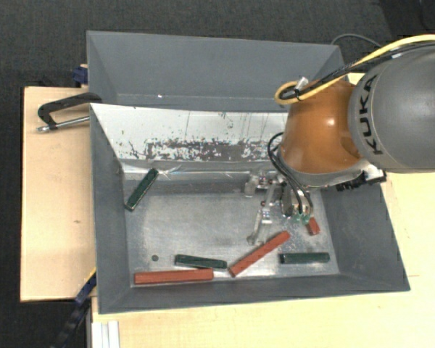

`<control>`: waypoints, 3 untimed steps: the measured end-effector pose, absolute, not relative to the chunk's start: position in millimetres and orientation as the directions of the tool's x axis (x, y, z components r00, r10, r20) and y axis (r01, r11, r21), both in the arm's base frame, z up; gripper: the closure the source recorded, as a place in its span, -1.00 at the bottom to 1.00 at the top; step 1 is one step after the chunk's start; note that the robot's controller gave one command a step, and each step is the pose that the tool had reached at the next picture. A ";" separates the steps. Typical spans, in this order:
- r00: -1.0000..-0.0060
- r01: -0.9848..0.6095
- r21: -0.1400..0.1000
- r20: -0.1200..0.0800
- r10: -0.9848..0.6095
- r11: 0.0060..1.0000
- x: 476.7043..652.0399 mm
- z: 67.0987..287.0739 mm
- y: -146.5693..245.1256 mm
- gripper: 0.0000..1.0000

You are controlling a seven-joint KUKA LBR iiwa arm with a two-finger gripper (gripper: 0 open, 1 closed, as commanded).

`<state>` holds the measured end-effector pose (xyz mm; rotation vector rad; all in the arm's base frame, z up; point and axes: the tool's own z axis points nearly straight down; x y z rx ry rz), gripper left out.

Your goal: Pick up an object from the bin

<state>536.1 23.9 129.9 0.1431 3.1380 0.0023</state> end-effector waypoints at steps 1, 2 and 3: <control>-0.993 0.122 0.001 0.001 0.122 0.993 533.0 116.1 4.0 -1.00; -0.984 -0.178 0.001 -0.003 -0.178 0.984 520.6 89.6 -31.1 -1.00; -0.991 0.130 0.001 0.000 0.130 0.991 503.3 81.0 -55.0 1.00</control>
Offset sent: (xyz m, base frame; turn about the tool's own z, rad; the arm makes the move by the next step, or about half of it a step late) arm -0.0252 -0.0754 -0.0562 -0.3106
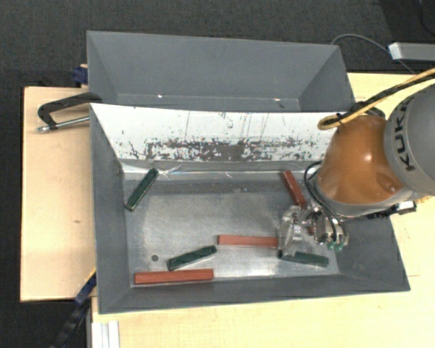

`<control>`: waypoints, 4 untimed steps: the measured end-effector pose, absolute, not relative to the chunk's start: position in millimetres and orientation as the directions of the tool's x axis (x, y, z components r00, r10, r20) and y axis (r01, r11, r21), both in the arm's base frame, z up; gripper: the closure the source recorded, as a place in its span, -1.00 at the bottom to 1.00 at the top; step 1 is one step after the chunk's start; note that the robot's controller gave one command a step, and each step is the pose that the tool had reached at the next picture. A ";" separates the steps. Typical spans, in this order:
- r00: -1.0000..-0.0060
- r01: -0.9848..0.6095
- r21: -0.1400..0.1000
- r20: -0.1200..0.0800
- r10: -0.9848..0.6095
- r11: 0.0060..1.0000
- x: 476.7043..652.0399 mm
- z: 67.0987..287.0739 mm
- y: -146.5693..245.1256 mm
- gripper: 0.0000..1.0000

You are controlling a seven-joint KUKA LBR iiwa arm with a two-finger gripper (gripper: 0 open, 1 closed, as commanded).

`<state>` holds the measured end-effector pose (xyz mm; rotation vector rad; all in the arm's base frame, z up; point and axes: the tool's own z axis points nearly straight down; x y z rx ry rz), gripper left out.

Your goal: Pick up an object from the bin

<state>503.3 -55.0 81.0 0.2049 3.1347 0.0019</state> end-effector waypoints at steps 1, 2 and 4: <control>-0.991 0.131 0.001 0.000 0.131 0.991 503.3 81.0 -54.9 1.00; -0.990 0.142 0.001 -0.008 0.142 0.990 499.1 244.5 -51.6 1.00; -0.990 0.143 0.002 -0.005 0.143 0.990 498.5 243.5 -51.5 -1.00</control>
Offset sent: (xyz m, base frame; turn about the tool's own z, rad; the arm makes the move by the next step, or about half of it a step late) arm -0.0062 0.0028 0.1615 0.0128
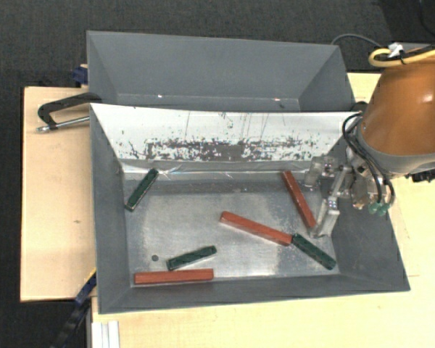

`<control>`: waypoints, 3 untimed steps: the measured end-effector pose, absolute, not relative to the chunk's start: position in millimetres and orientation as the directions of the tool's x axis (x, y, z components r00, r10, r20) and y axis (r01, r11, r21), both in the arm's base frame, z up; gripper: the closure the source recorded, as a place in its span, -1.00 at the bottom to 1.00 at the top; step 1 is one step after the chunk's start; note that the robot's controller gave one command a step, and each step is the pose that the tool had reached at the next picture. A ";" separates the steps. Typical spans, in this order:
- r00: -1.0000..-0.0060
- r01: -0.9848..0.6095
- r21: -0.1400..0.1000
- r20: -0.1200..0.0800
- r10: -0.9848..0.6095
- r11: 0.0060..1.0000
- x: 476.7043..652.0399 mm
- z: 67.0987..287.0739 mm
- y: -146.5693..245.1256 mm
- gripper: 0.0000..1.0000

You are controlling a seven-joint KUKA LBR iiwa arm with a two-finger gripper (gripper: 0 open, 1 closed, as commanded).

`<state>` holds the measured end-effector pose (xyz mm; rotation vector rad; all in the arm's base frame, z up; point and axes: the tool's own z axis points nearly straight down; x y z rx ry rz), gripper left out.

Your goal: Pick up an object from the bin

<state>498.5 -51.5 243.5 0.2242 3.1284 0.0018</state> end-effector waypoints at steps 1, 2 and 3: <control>-0.990 0.140 0.001 -0.008 0.140 0.990 500.5 182.2 -49.6 -1.00; -0.978 0.210 0.002 -0.005 0.211 0.978 501.0 106.1 -29.1 -1.00; -0.961 0.276 0.002 -0.004 0.276 0.961 511.9 91.5 -50.2 1.00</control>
Offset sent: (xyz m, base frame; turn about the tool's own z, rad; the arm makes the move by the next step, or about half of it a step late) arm 0.0008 0.0258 -0.1475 0.0766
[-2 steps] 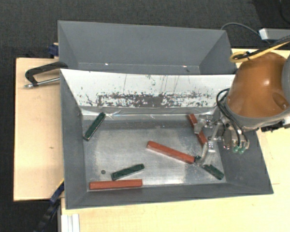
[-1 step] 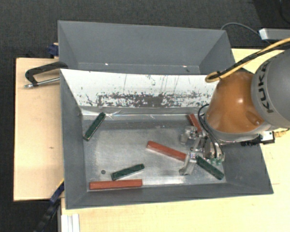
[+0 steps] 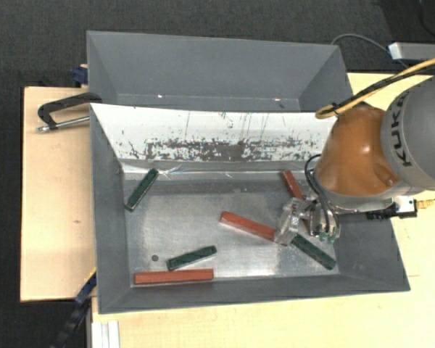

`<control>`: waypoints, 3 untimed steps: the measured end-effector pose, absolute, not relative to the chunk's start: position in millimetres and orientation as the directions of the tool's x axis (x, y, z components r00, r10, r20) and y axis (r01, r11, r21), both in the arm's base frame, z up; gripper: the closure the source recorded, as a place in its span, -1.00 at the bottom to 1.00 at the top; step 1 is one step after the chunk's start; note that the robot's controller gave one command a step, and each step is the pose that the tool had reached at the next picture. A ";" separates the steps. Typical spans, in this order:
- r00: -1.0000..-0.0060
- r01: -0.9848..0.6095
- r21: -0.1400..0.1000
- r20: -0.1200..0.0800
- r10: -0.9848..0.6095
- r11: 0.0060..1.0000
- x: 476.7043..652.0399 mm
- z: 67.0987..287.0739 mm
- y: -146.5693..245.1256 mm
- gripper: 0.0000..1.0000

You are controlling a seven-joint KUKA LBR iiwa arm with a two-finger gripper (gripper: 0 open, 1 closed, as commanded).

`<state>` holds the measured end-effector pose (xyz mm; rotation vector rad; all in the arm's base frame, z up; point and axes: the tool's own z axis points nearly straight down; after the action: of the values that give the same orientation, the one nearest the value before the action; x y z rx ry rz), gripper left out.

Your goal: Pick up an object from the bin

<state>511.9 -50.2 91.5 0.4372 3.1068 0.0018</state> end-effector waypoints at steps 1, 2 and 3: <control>-0.961 0.276 0.002 -0.004 0.276 0.961 511.9 91.5 -50.2 1.00; -0.965 0.263 0.000 0.003 0.263 0.965 514.8 139.5 -32.4 1.00; -0.965 0.262 0.001 -0.001 0.262 0.965 515.8 125.2 -24.6 -1.00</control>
Offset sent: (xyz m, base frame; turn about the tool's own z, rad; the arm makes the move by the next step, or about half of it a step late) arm 0.0107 0.0443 0.1249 -0.0343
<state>515.8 -24.6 125.2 0.4153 3.1127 0.0009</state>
